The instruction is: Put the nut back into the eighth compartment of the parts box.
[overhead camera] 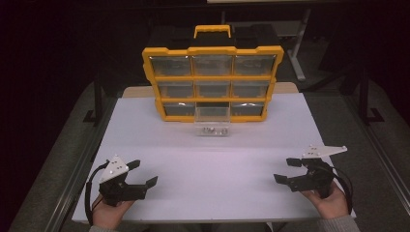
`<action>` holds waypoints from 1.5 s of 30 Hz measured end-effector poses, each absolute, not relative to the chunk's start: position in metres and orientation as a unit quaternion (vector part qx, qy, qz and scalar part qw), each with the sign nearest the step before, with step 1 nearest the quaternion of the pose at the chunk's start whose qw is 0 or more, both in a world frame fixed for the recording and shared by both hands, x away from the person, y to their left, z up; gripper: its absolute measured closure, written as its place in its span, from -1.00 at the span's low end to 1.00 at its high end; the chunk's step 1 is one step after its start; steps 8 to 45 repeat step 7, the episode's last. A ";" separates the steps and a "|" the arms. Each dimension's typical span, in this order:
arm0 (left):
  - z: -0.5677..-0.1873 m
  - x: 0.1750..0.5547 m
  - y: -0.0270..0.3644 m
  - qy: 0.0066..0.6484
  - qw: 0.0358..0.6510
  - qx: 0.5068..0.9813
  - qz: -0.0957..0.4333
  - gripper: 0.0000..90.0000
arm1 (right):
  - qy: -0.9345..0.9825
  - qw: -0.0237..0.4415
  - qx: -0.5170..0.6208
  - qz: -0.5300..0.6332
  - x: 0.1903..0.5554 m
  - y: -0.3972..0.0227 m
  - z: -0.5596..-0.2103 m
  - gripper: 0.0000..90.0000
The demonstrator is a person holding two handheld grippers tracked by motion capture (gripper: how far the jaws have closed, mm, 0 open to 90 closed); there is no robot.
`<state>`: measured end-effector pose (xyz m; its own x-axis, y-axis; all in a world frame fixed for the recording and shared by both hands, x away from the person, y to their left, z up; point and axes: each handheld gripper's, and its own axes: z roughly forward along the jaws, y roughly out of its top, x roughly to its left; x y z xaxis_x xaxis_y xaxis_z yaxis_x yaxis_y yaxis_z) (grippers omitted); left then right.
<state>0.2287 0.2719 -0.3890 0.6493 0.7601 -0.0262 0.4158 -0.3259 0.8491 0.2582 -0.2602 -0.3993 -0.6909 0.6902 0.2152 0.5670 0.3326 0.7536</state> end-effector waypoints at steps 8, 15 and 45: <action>-0.389 0.229 0.272 0.367 0.445 0.794 0.194 -0.65 | 0.815 0.076 0.383 0.428 0.257 -0.257 -0.400 -0.63; -0.389 0.229 0.272 0.367 0.445 0.794 0.194 -0.65 | 0.815 0.076 0.383 0.428 0.257 -0.257 -0.400 -0.63; -0.389 0.229 0.272 0.367 0.445 0.794 0.194 -0.65 | 0.815 0.076 0.383 0.428 0.257 -0.257 -0.400 -0.63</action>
